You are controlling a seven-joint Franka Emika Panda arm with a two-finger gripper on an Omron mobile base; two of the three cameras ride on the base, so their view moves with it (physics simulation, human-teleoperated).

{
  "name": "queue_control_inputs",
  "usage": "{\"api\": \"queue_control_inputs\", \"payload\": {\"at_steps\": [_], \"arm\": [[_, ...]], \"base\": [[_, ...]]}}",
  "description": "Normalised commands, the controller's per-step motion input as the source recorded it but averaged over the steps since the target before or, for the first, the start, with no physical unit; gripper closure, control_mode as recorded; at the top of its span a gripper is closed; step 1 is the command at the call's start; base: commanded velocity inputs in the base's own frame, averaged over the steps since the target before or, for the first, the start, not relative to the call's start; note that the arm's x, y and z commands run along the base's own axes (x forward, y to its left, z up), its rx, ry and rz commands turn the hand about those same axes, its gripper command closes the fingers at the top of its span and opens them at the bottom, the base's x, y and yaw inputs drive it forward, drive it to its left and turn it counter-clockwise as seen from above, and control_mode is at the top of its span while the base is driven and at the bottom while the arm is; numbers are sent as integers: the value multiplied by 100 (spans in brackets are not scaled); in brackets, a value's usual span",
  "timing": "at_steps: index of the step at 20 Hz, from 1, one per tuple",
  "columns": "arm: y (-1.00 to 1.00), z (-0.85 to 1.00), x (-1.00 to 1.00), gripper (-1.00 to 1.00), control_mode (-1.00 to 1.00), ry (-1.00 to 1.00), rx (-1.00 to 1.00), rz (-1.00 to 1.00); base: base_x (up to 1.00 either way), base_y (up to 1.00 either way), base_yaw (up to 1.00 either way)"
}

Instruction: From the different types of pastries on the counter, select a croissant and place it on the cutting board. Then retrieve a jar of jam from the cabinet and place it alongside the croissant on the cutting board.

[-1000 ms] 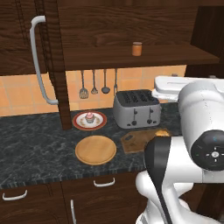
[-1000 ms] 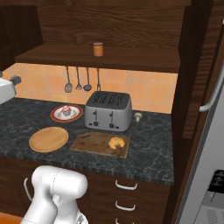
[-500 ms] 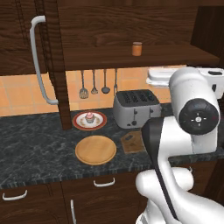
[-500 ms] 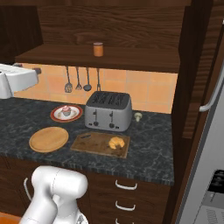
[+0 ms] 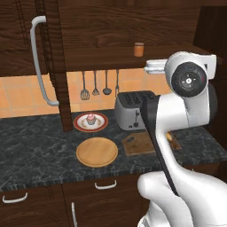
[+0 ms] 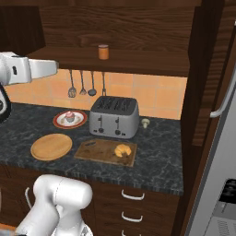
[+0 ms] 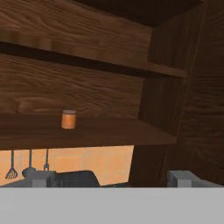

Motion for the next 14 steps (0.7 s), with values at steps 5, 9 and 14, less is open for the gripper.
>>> {"api": "queue_control_inputs", "payload": {"at_steps": [5, 9, 14], "arm": [[-23, 0, 57, -100, -100, 5, 2, 0], [14, 18, 0, -100, -100, -3, -7, -10], [20, 5, 14, -100, -100, 0, -8, -19]], "base": [[0, 0, 0], [0, 0, 0], [0, 0, 0]]}}
